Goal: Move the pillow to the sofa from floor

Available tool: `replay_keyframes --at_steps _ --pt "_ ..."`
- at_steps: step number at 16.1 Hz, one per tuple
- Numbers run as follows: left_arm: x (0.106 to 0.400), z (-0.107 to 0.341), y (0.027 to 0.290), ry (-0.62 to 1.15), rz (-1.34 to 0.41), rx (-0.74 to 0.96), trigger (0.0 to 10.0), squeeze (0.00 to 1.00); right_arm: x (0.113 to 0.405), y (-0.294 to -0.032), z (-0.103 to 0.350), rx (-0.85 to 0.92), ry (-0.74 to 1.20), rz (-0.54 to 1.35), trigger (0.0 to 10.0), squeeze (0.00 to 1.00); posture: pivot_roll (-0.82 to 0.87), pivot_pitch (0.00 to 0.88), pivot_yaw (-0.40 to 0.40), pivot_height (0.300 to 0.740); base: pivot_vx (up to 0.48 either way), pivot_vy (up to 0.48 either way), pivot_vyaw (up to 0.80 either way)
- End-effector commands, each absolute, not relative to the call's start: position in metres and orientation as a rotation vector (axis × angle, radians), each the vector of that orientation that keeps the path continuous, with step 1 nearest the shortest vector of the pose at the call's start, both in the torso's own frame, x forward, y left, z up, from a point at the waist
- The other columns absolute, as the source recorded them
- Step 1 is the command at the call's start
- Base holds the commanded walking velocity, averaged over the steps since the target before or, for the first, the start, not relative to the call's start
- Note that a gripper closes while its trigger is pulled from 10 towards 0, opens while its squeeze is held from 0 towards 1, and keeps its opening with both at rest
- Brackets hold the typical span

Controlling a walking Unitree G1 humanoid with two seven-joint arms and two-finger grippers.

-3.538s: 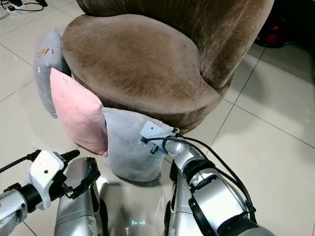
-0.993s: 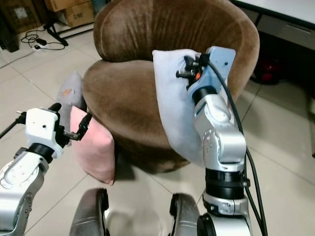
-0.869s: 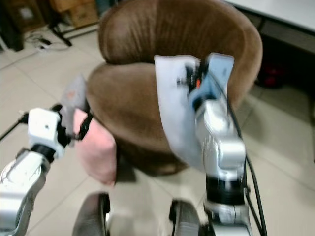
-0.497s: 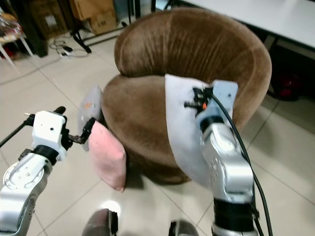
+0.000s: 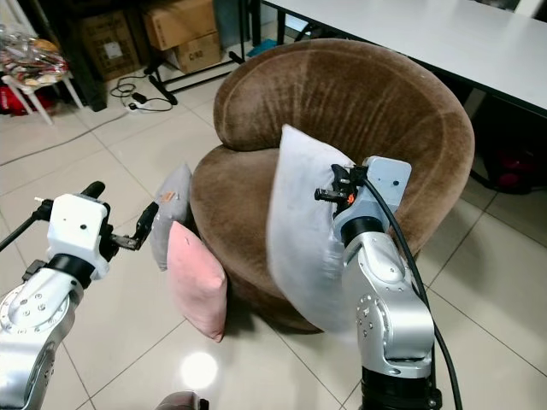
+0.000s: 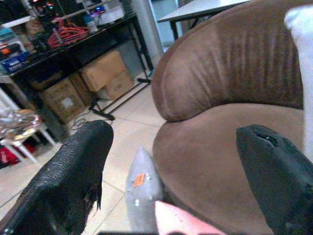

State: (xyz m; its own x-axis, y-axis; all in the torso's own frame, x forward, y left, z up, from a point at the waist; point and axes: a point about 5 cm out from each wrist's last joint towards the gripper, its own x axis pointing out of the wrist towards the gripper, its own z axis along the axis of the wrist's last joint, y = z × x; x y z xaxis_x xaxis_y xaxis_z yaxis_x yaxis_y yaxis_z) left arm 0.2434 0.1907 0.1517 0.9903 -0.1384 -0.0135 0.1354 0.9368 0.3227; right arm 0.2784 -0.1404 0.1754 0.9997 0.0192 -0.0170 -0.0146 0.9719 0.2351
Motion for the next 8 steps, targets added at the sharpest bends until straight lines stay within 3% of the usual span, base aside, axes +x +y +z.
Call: replay_keyframes --at_steps 1,8 --pt "0.241 0.159 0.193 -0.058 -0.111 0.330 10.0 0.00 0.274 -0.134 0.186 0.256 -0.051 0.058 10.0 0.00 -0.01 0.000 0.035 0.740 0.000 0.000 0.00" --pt "0.254 0.165 0.192 -0.071 -0.133 0.236 10.0 0.00 0.277 -0.137 0.173 0.086 0.002 -0.002 10.0 0.00 -0.04 0.000 0.111 0.740 0.000 0.000 0.00"
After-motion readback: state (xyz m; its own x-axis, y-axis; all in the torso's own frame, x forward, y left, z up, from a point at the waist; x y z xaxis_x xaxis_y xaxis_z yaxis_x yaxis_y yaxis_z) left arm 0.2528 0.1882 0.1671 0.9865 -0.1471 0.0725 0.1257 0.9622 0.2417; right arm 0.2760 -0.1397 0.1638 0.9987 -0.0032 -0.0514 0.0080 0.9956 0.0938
